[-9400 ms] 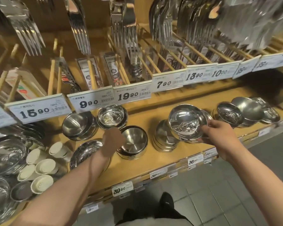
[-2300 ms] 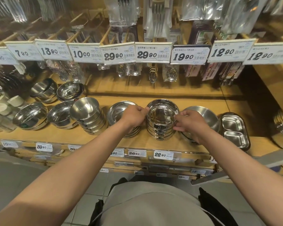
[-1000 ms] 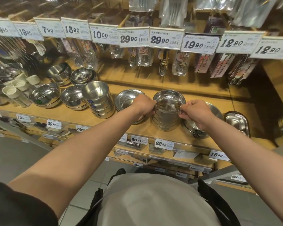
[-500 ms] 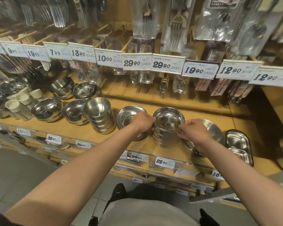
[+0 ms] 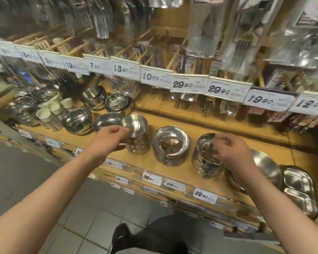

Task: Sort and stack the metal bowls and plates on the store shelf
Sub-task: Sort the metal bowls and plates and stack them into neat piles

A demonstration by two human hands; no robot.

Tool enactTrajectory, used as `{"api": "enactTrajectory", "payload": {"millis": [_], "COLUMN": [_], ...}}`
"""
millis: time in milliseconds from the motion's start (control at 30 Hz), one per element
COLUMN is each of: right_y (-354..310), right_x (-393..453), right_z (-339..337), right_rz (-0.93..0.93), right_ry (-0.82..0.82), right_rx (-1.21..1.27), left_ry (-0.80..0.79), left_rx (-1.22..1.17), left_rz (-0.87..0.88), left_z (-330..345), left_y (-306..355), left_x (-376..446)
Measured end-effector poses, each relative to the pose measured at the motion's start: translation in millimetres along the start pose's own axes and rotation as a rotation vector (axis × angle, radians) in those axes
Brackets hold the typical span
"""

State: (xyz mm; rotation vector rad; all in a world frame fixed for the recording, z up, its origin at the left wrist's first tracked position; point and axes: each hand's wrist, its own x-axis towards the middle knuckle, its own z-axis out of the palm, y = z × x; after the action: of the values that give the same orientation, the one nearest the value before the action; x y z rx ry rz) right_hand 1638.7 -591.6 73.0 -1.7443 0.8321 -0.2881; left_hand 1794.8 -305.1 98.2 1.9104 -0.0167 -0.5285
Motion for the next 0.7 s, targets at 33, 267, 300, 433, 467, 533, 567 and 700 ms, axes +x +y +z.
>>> {"api": "enactTrajectory", "payload": {"millis": [33, 267, 300, 433, 467, 533, 567, 700], "right_y": [-5.1, -39.5, -46.1, -83.1, -91.6, -105.1, -110.3, -129.5], "right_x": [-1.8, -11.9, -11.9, -10.6, -11.3, -15.9, -18.8, -25.9], "right_z": [9.4, 97.9, 116.4, 187.1, 202.0, 227.9, 239.3, 274.3], "right_rz": [-0.001, -0.035, -0.01, 0.057, 0.048, 0.032, 0.032, 0.024], "right_ry": [-0.016, -0.068, -0.09, -0.112, -0.106, -0.109, -0.104, -0.106], "right_rx": [0.016, -0.048, -0.038, 0.046, 0.056, 0.036, 0.023, 0.024], "left_ry": [0.018, 0.05, 0.054, 0.075, 0.075, 0.067, 0.061, 0.042], "left_rx": [-0.021, -0.069, -0.074, -0.08, -0.083, -0.082, -0.079, -0.094], "left_rz": [-0.004, -0.049, -0.047, -0.023, -0.021, -0.028, -0.036, -0.056], "left_z": [-15.0, -118.7, -135.5, -204.3, -219.4, -243.6, -251.7, -265.5], "left_y": [-1.9, -30.7, -34.2, -43.9, -46.0, -50.2, -51.9, -55.3], "left_x": [1.6, 23.0, 27.6, 49.2, 55.1, 68.7, 75.7, 105.5]}}
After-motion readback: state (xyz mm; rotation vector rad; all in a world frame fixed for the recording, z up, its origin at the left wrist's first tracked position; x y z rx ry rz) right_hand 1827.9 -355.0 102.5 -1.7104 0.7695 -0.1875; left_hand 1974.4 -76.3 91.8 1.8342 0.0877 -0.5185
